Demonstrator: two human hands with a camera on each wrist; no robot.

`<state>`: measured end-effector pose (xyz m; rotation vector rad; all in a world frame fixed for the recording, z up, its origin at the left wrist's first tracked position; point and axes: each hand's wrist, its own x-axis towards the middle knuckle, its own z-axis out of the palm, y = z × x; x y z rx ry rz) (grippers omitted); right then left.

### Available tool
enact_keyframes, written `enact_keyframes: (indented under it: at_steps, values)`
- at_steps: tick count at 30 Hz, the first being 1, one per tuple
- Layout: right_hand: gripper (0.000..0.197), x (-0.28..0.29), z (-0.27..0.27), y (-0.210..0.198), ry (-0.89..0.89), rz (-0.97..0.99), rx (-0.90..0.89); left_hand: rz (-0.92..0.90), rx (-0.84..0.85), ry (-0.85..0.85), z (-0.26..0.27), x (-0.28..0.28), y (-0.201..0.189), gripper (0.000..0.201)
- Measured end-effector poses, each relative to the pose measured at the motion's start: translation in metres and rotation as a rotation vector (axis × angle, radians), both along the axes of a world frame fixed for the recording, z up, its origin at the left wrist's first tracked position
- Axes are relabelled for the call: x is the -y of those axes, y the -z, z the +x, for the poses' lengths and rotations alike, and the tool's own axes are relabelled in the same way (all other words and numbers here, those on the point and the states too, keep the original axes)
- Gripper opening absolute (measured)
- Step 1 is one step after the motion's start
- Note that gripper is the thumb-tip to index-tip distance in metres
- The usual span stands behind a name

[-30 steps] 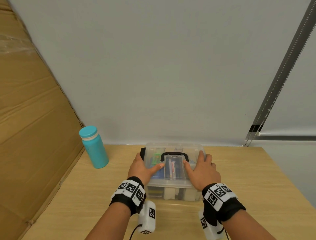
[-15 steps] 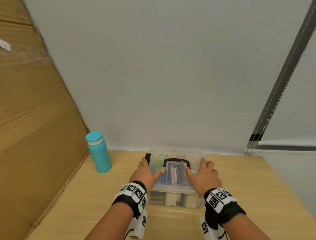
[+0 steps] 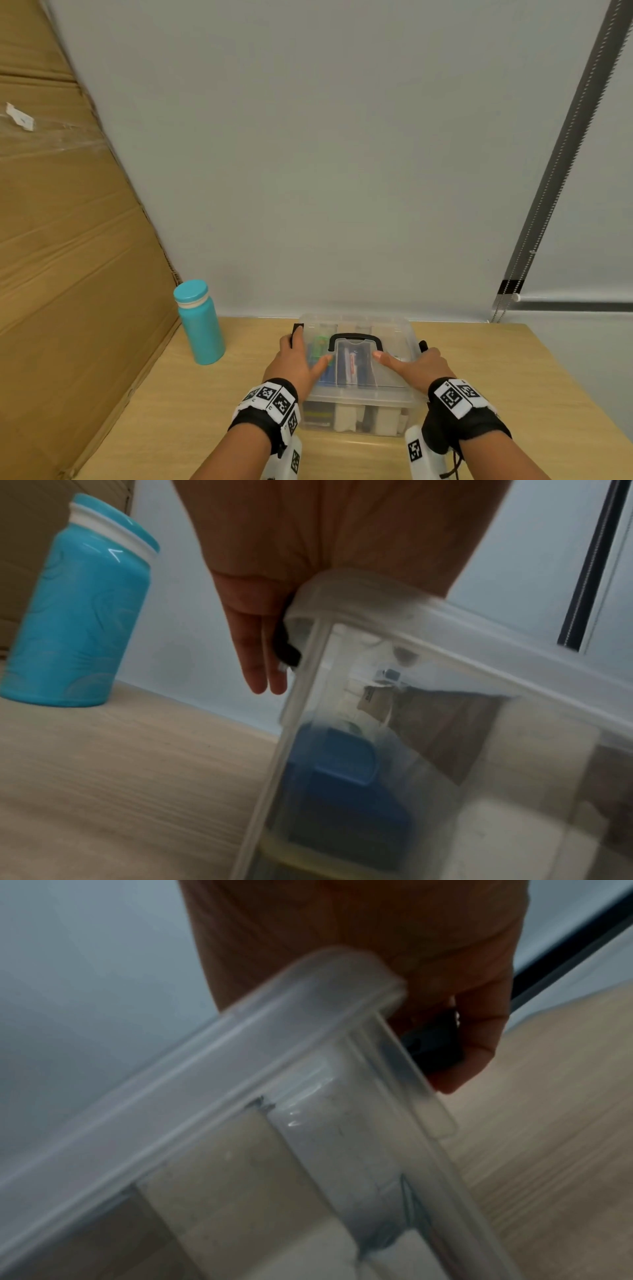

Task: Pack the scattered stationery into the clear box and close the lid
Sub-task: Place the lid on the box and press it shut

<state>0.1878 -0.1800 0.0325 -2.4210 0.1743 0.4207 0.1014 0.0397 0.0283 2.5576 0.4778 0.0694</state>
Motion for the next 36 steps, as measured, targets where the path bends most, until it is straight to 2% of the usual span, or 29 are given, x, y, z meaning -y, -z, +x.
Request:
enact_keyframes:
  at_steps: [3, 6, 8, 12, 18, 30, 32, 36]
  values:
    - [0.127, -0.001, -0.005, -0.006, 0.019, -0.092, 0.08, -0.03, 0.019, -0.031, 0.003, 0.001, 0.001, 0.08]
    - [0.109, -0.006, -0.011, -0.002, -0.035, -0.157, 0.238, -0.012, 0.058, -0.076, 0.003, 0.005, 0.002, 0.075]
    - [0.103, -0.007, -0.015, 0.005, -0.064, -0.13, 0.329, -0.026, 0.081, -0.092, 0.004, 0.007, 0.004, 0.075]
    - [0.105, 0.0, -0.018, 0.016, -0.044, 0.029, 0.414, -0.133, 0.151, -0.087, 0.004, 0.007, 0.008, 0.085]
    - [0.111, 0.002, -0.015, 0.019, -0.054, 0.016, 0.407, -0.179, 0.194, -0.072, 0.002, 0.005, 0.011, 0.091]
    - [0.094, -0.005, -0.016, 0.006, -0.269, -0.434, 0.356, -0.136, 0.171, -0.097, 0.007, 0.006, 0.016, 0.09]
    - [0.094, -0.005, -0.016, 0.004, -0.279, -0.433, 0.336, -0.122, 0.146, -0.099, 0.007, 0.005, 0.014, 0.091]
    - [0.094, -0.003, -0.016, 0.004, -0.24, -0.29, 0.325, -0.131, 0.123, -0.105, 0.005, 0.008, 0.009, 0.09]
